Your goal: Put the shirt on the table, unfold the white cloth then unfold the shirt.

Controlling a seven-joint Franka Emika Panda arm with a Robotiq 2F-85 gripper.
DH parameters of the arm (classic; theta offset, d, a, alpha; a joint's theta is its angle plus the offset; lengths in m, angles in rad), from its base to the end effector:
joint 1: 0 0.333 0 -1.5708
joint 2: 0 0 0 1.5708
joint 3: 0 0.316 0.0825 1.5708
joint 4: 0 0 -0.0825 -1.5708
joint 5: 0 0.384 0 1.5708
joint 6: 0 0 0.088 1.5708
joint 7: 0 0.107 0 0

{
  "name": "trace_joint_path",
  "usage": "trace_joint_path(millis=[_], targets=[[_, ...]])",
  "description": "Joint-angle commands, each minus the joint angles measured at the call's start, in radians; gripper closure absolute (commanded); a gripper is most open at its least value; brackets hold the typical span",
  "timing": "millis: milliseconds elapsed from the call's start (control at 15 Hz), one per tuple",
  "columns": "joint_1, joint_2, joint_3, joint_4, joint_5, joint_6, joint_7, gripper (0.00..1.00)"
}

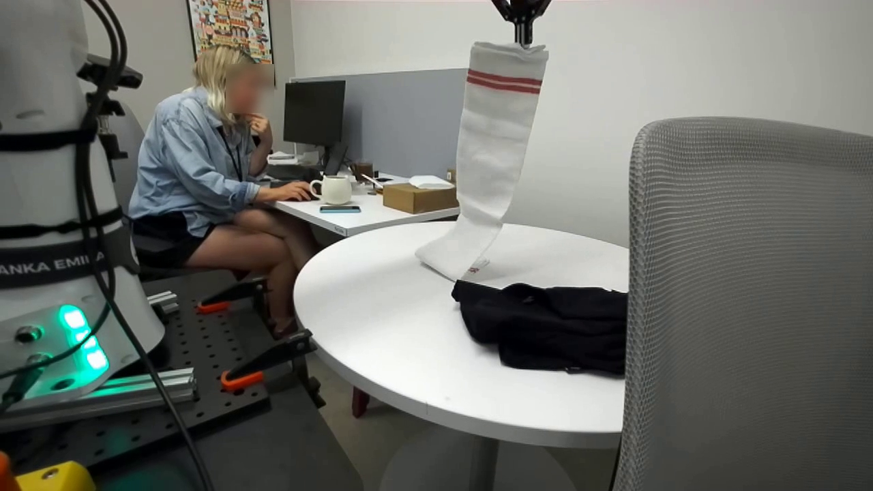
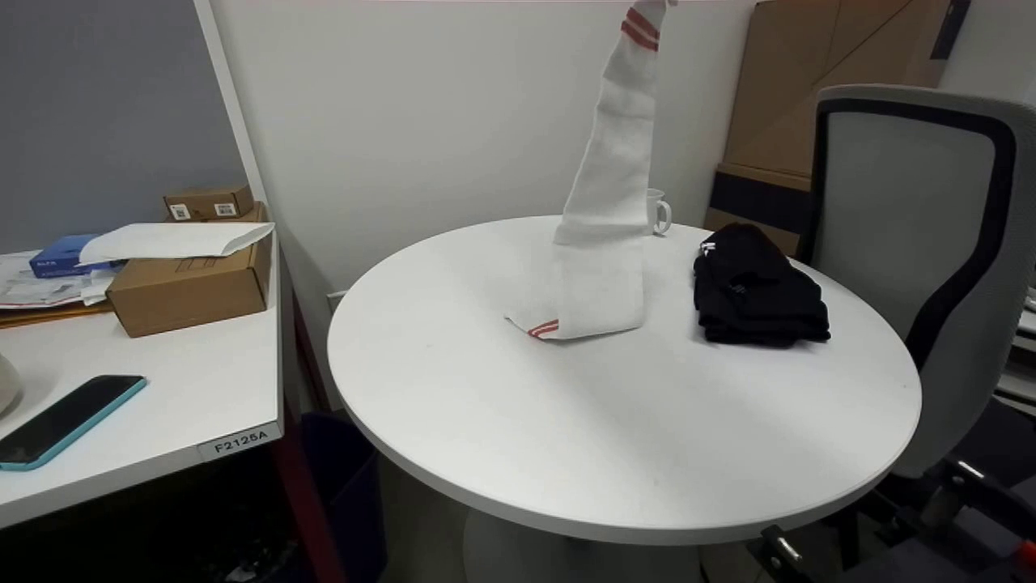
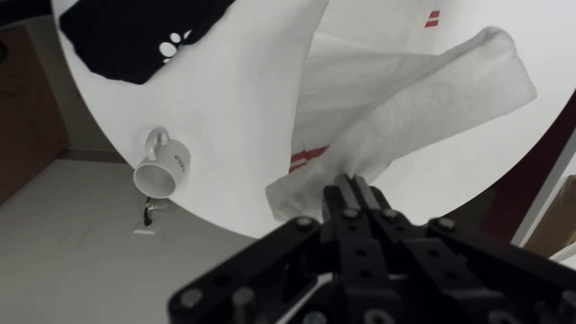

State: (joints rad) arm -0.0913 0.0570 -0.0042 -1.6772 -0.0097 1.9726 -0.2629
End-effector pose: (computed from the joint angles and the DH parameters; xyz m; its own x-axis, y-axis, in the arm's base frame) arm 0.6007 -0.0581 0.5795 0.9588 0.1730 0.2255 0.1609 -0.9844 0.0708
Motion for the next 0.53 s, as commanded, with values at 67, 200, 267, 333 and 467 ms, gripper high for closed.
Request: trace_joint_path(millis=[67,200,267,333,467], targets=[[0.02,-0.01,-0.014,0.148,-0.109,-0.101,-0.039,1.0],[0.022,-0.017,-0.014,0.198,-0.136,-0.123,-0.046,1.0],[0.024,-0.025,-0.013,0.217,-0.149,-0.13,-0.048,1.0],[0.024,-0.031,-0.013,0.236,-0.16,-0.135,-0.05,1.0],[0.024,-0.039,-0.015,0.277,-0.176,-0.147,-0.059,1.0]])
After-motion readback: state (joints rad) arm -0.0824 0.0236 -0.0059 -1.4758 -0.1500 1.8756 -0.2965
